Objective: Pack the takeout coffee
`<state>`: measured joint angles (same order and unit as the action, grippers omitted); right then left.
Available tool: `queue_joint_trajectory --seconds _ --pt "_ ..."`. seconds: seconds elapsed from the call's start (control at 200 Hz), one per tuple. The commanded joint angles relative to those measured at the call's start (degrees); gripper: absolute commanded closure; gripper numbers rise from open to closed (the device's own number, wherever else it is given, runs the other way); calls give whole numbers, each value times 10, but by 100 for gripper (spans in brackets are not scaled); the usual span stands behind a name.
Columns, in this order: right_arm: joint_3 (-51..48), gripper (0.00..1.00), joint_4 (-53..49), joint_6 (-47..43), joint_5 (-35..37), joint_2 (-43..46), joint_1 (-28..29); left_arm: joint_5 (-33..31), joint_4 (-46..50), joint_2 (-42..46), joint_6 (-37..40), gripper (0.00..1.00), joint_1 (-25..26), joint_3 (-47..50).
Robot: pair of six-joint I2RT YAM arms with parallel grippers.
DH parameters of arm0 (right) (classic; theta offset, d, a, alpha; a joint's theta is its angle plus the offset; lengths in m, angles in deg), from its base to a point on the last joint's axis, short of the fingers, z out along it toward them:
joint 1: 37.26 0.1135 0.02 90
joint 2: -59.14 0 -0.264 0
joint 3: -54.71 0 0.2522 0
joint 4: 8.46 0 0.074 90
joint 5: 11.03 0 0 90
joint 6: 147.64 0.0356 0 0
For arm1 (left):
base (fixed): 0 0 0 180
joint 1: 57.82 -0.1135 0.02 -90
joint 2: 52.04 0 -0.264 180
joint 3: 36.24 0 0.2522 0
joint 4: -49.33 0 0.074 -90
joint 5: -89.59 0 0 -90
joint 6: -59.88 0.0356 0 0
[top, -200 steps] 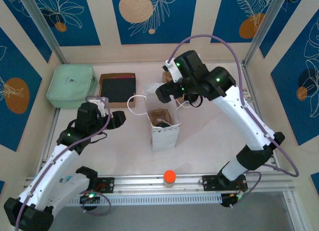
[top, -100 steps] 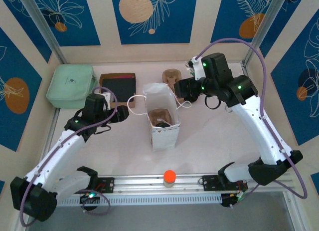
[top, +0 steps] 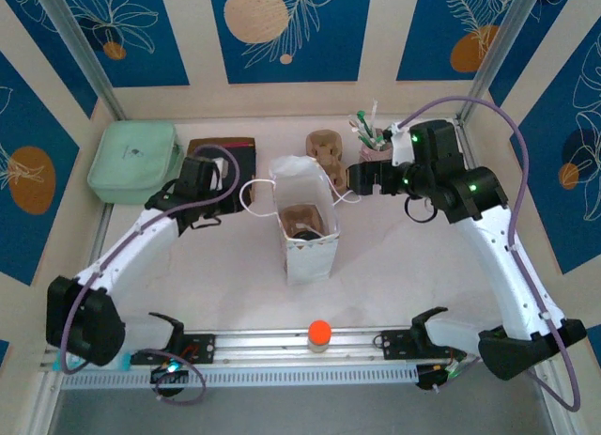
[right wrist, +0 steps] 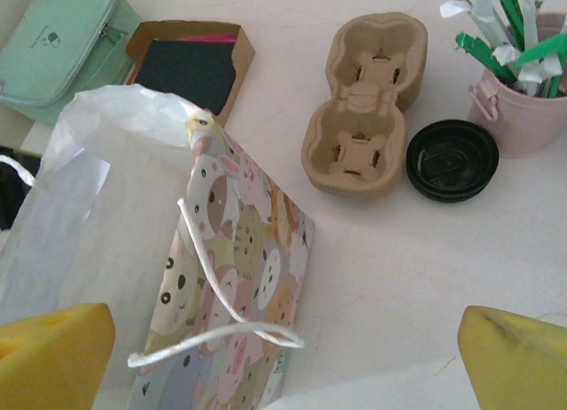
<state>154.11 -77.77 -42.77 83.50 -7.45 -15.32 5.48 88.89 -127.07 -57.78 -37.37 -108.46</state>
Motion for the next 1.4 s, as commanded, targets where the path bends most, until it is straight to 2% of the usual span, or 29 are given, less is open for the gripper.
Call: queue_joint_trajectory --seconds 0.0,0.275,0.69,1.046,1.396 --pt "-19 0 0 5 -11 17 -4 -15 -3 -41 29 36 -13 -44" --pt "-59 1 3 8 -28 47 -17 -15 -13 -137 30 41 -26 -105" --pt "-82 3 2 9 -28 60 -29 -23 40 -305 51 52 -35 -250" --pt "-98 5 1 8 -31 75 -35 -21 51 -380 51 59 -39 -307" --pt "-107 9 4 7 -39 84 -44 -26 83 -440 63 61 -46 -376"
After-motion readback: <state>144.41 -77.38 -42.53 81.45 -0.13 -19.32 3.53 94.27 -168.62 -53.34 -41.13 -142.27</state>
